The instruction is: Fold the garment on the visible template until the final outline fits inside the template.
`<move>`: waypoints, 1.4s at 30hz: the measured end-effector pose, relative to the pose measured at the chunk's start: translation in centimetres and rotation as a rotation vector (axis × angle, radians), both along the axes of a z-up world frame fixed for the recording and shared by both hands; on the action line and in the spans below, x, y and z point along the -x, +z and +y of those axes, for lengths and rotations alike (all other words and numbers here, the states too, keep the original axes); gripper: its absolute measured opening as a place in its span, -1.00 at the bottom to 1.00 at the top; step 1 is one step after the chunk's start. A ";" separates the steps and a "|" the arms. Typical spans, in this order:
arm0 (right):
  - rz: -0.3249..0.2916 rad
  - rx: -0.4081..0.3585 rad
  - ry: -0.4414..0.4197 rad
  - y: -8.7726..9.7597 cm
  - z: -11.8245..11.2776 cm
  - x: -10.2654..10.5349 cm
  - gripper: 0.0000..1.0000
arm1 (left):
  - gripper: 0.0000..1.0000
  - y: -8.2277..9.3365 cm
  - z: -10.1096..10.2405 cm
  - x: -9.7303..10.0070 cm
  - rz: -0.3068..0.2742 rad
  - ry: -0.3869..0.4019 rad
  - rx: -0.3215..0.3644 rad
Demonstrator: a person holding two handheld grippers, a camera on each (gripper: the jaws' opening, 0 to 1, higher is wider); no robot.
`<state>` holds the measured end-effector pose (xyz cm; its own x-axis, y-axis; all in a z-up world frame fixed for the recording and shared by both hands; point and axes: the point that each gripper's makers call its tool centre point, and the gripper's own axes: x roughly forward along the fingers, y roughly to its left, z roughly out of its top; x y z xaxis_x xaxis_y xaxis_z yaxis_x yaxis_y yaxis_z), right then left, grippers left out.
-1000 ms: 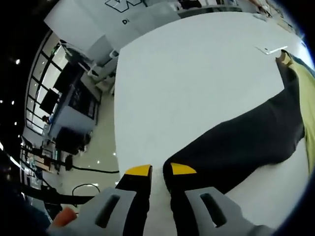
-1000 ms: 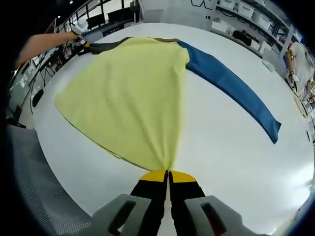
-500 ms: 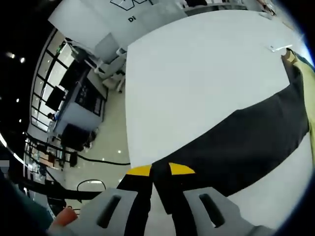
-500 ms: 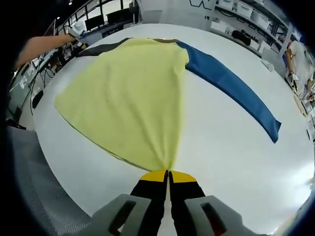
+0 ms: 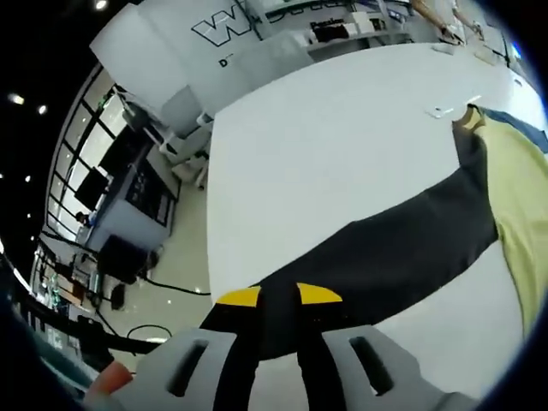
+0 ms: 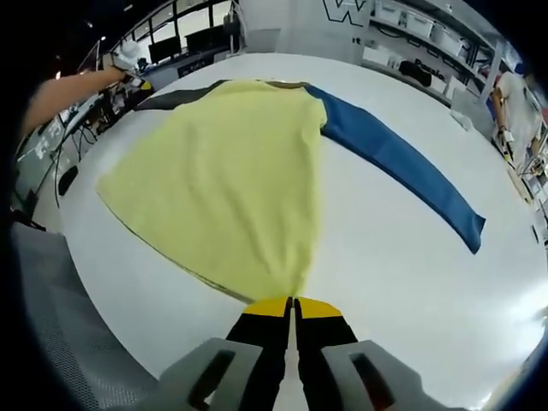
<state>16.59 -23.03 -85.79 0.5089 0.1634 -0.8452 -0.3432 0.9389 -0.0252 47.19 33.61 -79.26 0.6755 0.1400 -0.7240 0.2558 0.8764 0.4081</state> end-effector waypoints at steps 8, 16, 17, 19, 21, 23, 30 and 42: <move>-0.060 -0.013 -0.002 1.3 0.2 -0.1 -0.94 | -0.73 2.6 -2.4 0.6 -0.073 -0.048 0.037; -0.133 -0.016 -0.003 3.2 0.5 -0.7 -0.89 | -0.70 4.6 -6.1 2.8 -0.128 -0.101 0.077; -0.146 -0.015 -0.004 3.4 0.5 -0.8 -0.86 | -0.69 4.6 -6.5 3.1 -0.132 -0.107 0.079; -0.169 -0.013 -0.005 3.9 0.5 -1.0 -0.81 | -0.67 4.8 -7.3 3.8 -0.142 -0.120 0.091; -0.184 -0.014 0.001 4.4 0.7 -1.1 -0.80 | -0.66 4.7 -7.8 4.4 -0.142 -0.124 0.099; -0.190 -0.015 0.005 4.5 0.8 -1.2 -0.80 | -0.66 4.7 -8.2 4.9 -0.144 -0.129 0.105; -0.236 -0.030 0.028 5.8 2.1 -1.9 -0.81 | -0.63 5.1 -10.0 7.1 -0.161 -0.141 0.135; -0.309 -0.072 0.102 8.2 5.9 -2.8 -0.80 | -0.61 7.0 -14.2 11.0 -0.217 -0.194 0.213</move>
<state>19.37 -17.09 -77.62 0.7175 0.2801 -0.6378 -0.4218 0.9033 -0.0779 36.14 19.46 -72.25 0.8158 -0.1448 -0.5599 0.3535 0.8910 0.2848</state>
